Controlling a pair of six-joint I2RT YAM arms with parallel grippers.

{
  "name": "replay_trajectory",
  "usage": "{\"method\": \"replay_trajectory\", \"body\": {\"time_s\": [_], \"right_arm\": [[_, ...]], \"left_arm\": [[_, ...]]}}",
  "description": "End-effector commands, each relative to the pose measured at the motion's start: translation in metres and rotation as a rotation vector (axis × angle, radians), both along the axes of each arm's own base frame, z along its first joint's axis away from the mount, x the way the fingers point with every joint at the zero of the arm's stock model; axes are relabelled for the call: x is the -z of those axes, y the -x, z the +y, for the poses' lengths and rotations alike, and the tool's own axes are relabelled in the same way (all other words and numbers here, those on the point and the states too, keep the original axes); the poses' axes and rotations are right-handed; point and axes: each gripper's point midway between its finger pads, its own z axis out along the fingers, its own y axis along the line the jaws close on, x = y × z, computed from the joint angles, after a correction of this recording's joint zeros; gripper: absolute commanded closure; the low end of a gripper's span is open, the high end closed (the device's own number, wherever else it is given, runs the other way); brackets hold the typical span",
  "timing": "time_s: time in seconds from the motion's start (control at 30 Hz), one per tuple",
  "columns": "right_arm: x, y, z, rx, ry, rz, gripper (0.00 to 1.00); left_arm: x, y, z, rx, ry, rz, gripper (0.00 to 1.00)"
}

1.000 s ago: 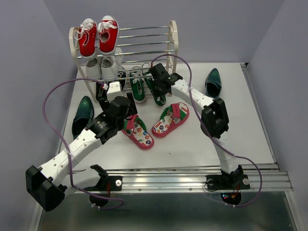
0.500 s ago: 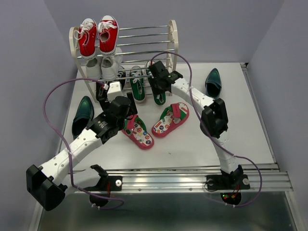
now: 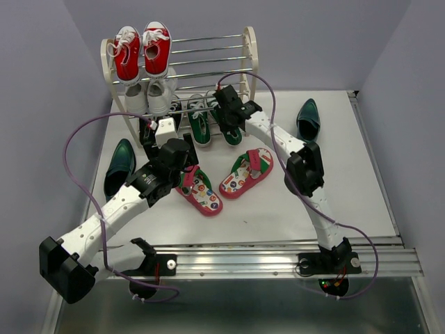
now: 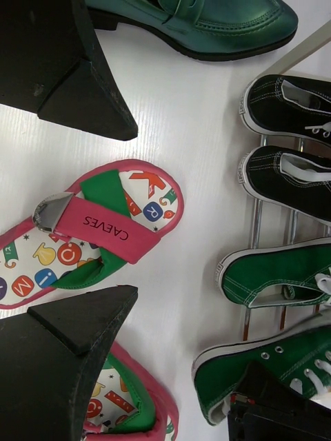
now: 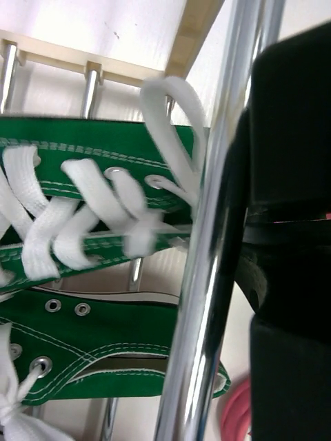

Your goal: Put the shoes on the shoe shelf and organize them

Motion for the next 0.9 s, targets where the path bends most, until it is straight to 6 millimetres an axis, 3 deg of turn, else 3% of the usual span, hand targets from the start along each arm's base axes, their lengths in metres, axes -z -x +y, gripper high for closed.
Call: {"method": "replay_trajectory", "body": {"time_s": [0.0,0.17,0.27,0.37,0.4,0.47,0.53,0.63,0.87], "right_arm": [[-0.054,-0.032,-0.001,0.034,-0.072,-0.17,0.87],[-0.049,-0.039,0.002,0.06,-0.083,-0.182,0.86],[-0.056,-0.05,-0.002,0.12,-0.098,-0.236,0.99],[-0.059,-0.052,0.003,0.115,-0.128,-0.249,0.99],[-0.06,-0.051,0.006,0.099,-0.136,-0.244,0.92],[-0.055,-0.049,0.007,0.089,-0.137,-0.234,0.91],[-0.048,-0.046,0.011,0.053,-0.142,-0.225,0.99],[-0.04,-0.046,0.01,0.057,-0.143,-0.233,0.99],[-0.07,-0.061,-0.009,0.149,-0.15,-0.426,0.99]], "left_arm": [[-0.004,-0.003,0.007,-0.039,-0.003,-0.025,0.01],[-0.001,-0.003,0.007,-0.037,-0.004,-0.02,0.01],[0.0,-0.004,0.007,-0.038,-0.007,-0.017,0.01],[0.002,-0.004,0.007,-0.038,-0.01,-0.013,0.01],[0.002,-0.004,0.007,-0.038,-0.011,-0.012,0.01],[0.001,-0.004,0.008,-0.042,-0.011,-0.016,0.01],[0.001,-0.004,0.009,-0.046,-0.011,-0.016,0.01],[0.002,-0.004,0.01,-0.051,-0.016,-0.017,0.01],[0.003,-0.007,0.012,-0.057,-0.022,-0.011,0.01]]}}
